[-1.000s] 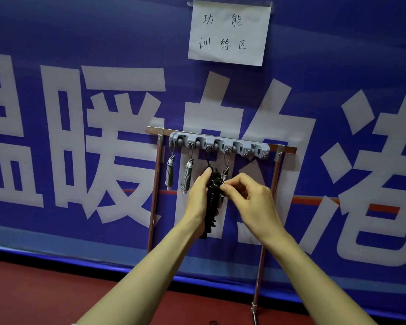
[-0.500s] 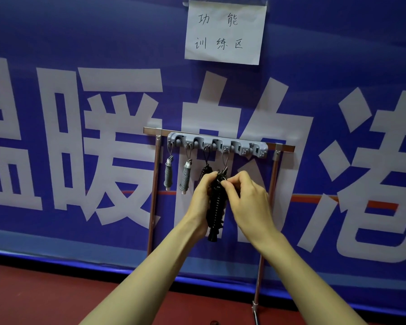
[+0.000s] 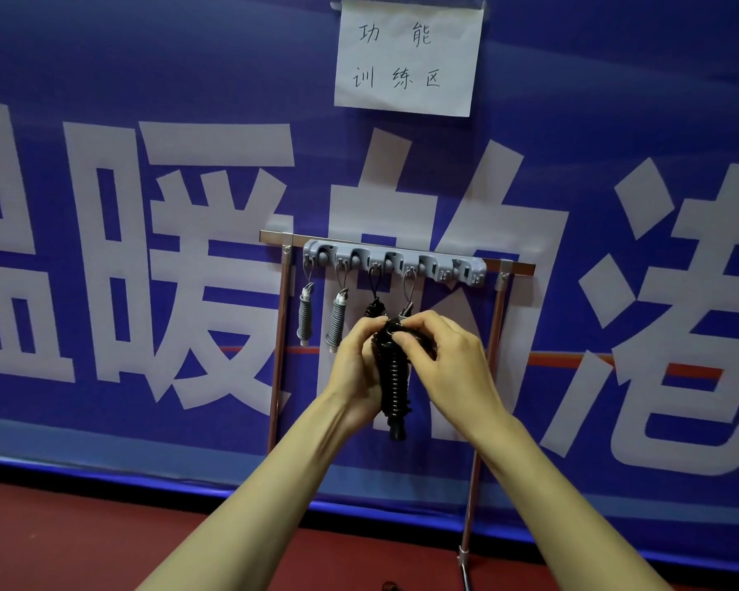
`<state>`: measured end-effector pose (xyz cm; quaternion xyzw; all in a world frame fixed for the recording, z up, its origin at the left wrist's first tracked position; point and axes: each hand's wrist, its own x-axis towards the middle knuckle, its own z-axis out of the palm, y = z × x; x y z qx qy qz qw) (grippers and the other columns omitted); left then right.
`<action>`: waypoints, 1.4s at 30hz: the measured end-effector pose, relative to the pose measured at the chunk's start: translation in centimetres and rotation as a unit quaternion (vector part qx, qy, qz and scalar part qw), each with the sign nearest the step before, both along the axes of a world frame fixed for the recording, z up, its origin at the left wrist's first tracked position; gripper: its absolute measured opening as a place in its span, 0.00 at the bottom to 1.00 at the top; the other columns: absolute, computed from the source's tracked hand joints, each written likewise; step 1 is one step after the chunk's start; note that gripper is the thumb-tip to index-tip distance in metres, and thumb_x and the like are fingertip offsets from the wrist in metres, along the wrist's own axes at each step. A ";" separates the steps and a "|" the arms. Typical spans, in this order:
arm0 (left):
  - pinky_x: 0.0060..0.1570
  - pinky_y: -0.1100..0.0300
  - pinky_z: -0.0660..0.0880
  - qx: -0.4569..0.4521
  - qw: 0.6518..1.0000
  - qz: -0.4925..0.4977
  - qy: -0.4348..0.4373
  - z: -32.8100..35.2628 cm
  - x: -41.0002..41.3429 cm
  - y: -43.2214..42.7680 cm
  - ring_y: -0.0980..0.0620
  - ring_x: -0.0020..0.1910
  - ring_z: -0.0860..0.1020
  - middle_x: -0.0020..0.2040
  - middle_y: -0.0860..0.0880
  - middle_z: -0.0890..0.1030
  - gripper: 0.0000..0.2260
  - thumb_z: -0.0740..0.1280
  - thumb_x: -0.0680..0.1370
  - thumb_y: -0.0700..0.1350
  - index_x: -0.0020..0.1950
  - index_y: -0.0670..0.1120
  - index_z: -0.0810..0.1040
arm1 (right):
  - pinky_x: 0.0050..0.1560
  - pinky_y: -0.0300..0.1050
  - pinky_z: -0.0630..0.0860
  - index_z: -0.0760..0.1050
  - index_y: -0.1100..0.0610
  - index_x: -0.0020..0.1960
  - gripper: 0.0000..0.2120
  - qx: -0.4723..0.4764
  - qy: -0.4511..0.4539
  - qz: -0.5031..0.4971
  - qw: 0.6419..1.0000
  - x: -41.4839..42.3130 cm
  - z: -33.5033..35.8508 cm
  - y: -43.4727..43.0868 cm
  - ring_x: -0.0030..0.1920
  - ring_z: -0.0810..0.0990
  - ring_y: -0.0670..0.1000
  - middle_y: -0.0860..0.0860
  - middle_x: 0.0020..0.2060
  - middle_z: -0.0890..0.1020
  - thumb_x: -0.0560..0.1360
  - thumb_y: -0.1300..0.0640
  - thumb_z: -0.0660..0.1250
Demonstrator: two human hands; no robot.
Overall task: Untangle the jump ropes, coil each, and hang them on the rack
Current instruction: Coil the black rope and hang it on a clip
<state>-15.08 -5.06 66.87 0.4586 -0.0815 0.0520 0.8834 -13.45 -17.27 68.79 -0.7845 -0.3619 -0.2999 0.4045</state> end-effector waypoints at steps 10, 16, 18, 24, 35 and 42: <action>0.43 0.55 0.71 -0.006 1.000 -0.005 0.022 0.2 0.0 -0.2 0.50 0.41 0.76 0.42 0.48 0.79 0.12 0.68 0.71 0.52 0.48 0.45 0.82 | 0.35 0.52 0.76 0.74 0.59 0.45 0.07 -0.012 -0.107 -0.079 0.991 -0.3 -0.2 0.6 0.39 0.79 0.53 0.52 0.39 0.80 0.79 0.56 0.64; 0.43 0.59 0.71 -0.009 1.000 -0.005 0.010 0.0 -0.2 0.1 0.52 0.38 0.78 0.41 0.48 0.80 0.14 0.65 0.74 0.49 0.53 0.42 0.80 | 0.42 0.52 0.76 0.74 0.58 0.46 0.07 -0.073 -0.053 -0.041 0.995 0.0 1.0 -0.1 0.42 0.79 0.52 0.50 0.40 0.80 0.79 0.54 0.64; 0.43 0.59 0.72 -0.009 1.000 -0.025 0.005 0.1 -0.4 0.3 0.52 0.36 0.81 0.40 0.47 0.83 0.13 0.62 0.76 0.47 0.51 0.41 0.81 | 0.43 0.49 0.77 0.74 0.57 0.45 0.07 -0.051 0.011 0.010 0.999 0.4 1.5 -0.5 0.41 0.80 0.50 0.49 0.39 0.80 0.78 0.55 0.66; 0.43 0.57 0.69 -0.003 0.999 -0.043 0.014 0.7 -0.9 0.4 0.51 0.32 0.80 0.37 0.45 0.81 0.12 0.62 0.74 0.47 0.45 0.41 0.82 | 0.40 0.34 0.77 0.77 0.53 0.53 0.05 -0.004 0.133 0.118 0.984 1.0 2.2 -1.1 0.37 0.82 0.43 0.50 0.36 0.82 0.77 0.57 0.69; 0.40 0.60 0.69 0.038 0.997 -0.014 0.064 1.2 -1.3 0.4 0.52 0.32 0.78 0.37 0.48 0.79 0.11 0.64 0.75 0.48 0.50 0.43 0.80 | 0.45 0.44 0.79 0.76 0.54 0.54 0.07 -0.118 0.071 0.044 0.989 1.2 2.4 -0.9 0.40 0.79 0.46 0.44 0.37 0.78 0.79 0.53 0.64; 0.32 0.64 0.75 0.060 0.997 0.016 0.054 1.2 -1.1 -1.1 0.56 0.33 0.81 0.35 0.51 0.82 0.17 0.61 0.80 0.57 0.54 0.46 0.80 | 0.48 0.55 0.76 0.71 0.56 0.53 0.10 -0.171 -0.023 -0.071 0.983 1.0 2.3 0.4 0.47 0.80 0.57 0.52 0.45 0.82 0.82 0.50 0.59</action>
